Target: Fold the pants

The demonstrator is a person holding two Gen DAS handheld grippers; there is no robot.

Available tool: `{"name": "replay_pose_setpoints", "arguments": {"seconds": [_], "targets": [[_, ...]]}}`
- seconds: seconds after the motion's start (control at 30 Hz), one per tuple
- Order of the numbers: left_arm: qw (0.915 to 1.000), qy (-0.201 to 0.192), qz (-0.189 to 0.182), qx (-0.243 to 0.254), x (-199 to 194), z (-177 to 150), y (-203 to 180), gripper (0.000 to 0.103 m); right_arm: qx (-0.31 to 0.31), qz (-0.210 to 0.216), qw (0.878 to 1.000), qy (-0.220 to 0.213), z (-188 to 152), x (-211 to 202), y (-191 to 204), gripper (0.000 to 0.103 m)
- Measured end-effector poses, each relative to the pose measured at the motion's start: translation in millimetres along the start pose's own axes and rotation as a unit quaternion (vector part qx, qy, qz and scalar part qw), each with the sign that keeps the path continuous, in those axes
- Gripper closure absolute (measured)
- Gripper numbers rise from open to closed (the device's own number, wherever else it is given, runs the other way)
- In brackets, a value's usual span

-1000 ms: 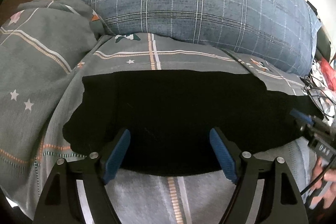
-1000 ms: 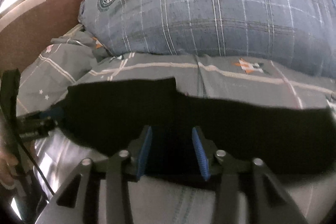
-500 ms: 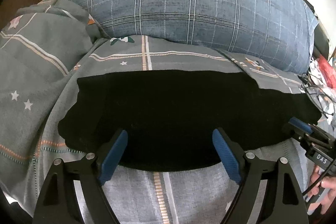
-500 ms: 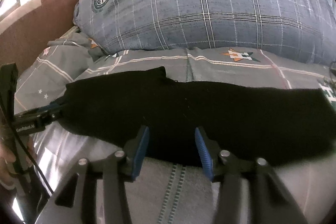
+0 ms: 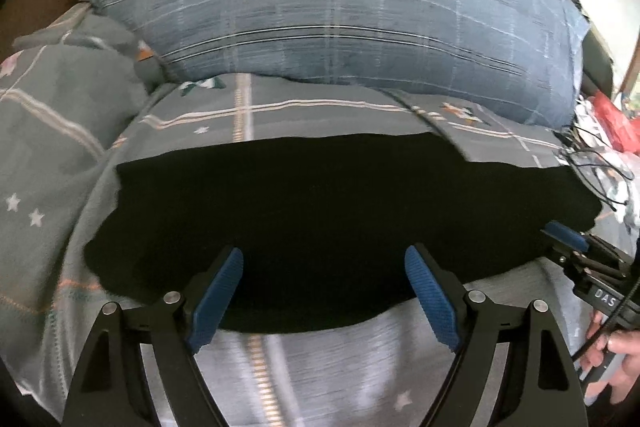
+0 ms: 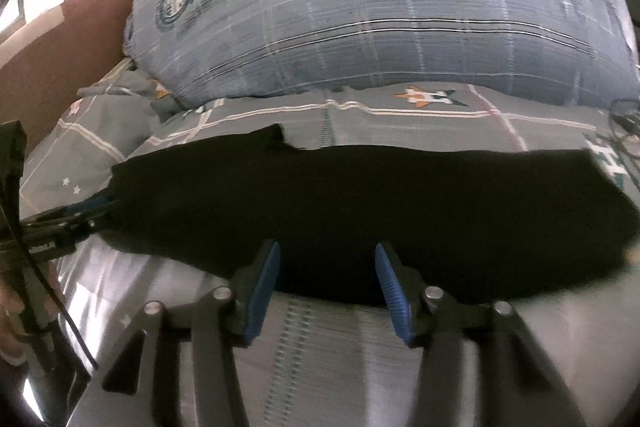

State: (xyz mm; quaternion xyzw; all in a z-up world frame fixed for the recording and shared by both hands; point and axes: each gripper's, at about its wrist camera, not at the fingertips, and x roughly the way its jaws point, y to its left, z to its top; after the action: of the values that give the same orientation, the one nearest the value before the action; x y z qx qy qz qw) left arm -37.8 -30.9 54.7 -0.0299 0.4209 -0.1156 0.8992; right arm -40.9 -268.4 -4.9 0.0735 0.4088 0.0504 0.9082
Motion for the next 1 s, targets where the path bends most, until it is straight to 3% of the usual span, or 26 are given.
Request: {"name": "replay_pose_setpoints", "arguments": {"seconds": [0.2, 0.4, 0.53, 0.7, 0.73, 0.77, 0.8, 1.0], "targets": [[0.9971, 0.018, -0.069, 0.025, 15, 19, -32, 0.017, 0.029, -0.038, 0.999, -0.006, -3, -18, -40, 0.046], [0.9891, 0.043, -0.122, 0.07, 41, 50, -73, 0.017, 0.11, -0.081, 0.99, -0.029, -11, -55, -102, 0.044], [0.9855, 0.043, -0.137, 0.091, 57, 69, -97, 0.017, 0.164, -0.11, 0.979, -0.05, -7, -74, -141, 0.044], [0.9811, 0.05, -0.148, 0.115, 77, 84, -124, 0.017, 0.206, -0.122, 0.97, -0.043, 2, -66, -177, 0.044], [0.9809, 0.051, -0.147, 0.117, 80, 85, -130, 0.017, 0.207, -0.116, 0.971, -0.04, 5, -61, -181, 0.049], [0.98, 0.052, -0.148, 0.122, 84, 87, -135, 0.017, 0.205, -0.109, 0.972, -0.037, 7, -57, -184, 0.081], [0.9797, 0.052, -0.148, 0.125, 85, 87, -141, 0.017, 0.201, -0.106, 0.973, -0.032, 9, -53, -186, 0.099], [0.9708, 0.062, -0.17, 0.158, 114, 108, -181, 0.016, 0.195, -0.11, 0.975, -0.005, -6, -53, -185, 0.097]]}}
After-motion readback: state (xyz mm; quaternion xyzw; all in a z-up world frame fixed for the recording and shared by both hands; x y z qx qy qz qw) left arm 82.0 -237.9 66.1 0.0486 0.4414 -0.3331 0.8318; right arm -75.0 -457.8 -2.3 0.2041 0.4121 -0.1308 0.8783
